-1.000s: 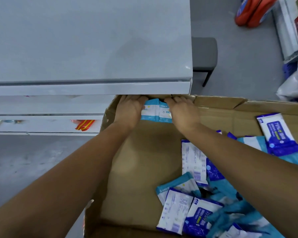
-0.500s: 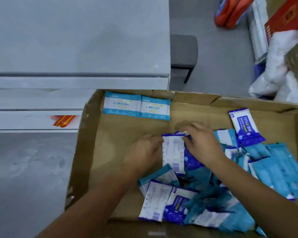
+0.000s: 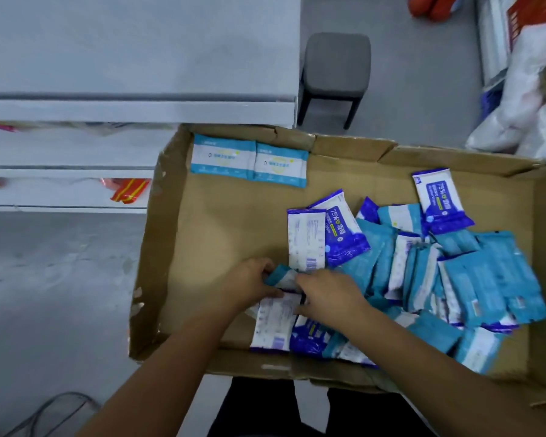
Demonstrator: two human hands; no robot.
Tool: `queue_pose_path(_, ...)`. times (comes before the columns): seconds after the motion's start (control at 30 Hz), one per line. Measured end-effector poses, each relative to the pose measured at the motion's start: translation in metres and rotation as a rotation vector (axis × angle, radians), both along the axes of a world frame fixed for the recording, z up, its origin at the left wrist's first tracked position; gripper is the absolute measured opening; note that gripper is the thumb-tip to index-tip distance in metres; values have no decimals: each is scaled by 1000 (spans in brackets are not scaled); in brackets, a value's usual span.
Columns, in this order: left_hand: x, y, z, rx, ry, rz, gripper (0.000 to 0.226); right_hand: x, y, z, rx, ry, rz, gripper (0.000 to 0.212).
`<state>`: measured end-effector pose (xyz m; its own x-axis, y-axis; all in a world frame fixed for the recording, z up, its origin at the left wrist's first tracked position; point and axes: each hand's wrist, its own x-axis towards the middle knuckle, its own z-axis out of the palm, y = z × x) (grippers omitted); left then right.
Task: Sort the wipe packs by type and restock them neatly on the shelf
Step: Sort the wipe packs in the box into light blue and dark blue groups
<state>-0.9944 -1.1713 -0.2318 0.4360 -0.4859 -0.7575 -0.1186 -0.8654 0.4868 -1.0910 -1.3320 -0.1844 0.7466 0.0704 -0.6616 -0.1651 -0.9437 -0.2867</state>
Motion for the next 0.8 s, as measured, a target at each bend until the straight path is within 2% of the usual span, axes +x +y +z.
queue_pose_path(0.07, 8, 6, 7, -42, 61, 91, 34, -11, -3, -7, 12, 73, 99, 44)
queue_pose_path(0.13, 12, 12, 13, -67, 122, 156, 30, -22, -7, -9, 68, 63, 96, 40)
queue_pose_path(0.23, 15, 21, 14, -124, 165, 248, 26, -31, -25, 3, 210, -70, -188, 25)
queue_pose_path(0.33, 15, 23, 20, -187, 152, 429, 19, -36, -58, 17, 62, -235, -557, 23)
queue_pose_path(0.4, 16, 21, 26, -263, 130, 607, 19, -36, -83, 15, -71, -144, -742, 35)
queue_pose_path(0.5, 19, 15, 35, -312, 43, 750, 19, -31, -97, 5, -146, 18, -808, 46)
queue_pose_path(0.6, 25, 11, 38, -361, 96, 860, 16, -21, -88, 0, -160, -19, -855, 43)
queue_pose_path(0.67, 29, 12, 38, -379, 160, 878, 26, -17, -82, -2, -82, -94, -930, 38)
queue_pose_path(0.8, 35, 21, 30, -345, 245, 837, 38, -20, -84, 4, 216, -236, -1155, 26)
